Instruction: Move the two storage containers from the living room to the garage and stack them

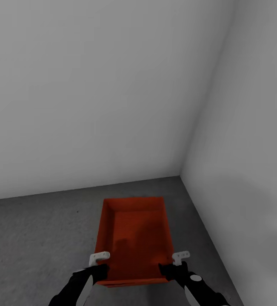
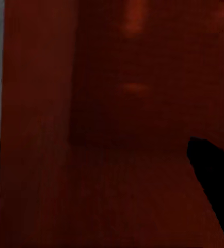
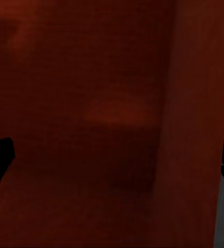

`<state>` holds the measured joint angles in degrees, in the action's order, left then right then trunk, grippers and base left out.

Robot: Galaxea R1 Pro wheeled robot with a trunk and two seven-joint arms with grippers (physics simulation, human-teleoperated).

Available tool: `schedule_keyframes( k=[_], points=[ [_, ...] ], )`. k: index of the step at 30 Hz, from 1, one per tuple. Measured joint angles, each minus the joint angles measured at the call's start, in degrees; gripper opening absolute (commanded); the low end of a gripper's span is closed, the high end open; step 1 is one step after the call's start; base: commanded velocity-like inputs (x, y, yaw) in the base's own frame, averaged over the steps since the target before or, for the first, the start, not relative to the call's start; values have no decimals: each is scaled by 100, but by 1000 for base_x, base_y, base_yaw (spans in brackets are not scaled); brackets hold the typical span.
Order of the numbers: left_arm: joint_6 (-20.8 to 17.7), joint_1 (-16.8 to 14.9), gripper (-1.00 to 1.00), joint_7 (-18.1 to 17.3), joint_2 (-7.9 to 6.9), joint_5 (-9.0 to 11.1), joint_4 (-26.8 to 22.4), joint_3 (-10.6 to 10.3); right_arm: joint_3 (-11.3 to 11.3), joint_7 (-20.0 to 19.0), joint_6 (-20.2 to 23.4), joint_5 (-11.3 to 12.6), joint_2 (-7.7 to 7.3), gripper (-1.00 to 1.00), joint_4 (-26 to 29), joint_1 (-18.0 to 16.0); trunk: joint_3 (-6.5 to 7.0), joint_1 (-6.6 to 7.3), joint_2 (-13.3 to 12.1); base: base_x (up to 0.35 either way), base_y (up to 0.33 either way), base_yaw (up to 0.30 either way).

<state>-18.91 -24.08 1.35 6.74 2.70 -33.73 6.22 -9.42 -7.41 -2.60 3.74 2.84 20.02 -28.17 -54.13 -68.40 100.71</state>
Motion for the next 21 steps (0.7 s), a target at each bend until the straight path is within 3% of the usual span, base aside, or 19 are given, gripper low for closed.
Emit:
schedule_keyframes(
  k=[21],
  points=[
    [1, 0, 100, 0, -16, 23, 0, 0, 1, -2, 0, 2, 0, 100, 2, 0, 0, 0, 0, 0, 0, 0]
  ],
)
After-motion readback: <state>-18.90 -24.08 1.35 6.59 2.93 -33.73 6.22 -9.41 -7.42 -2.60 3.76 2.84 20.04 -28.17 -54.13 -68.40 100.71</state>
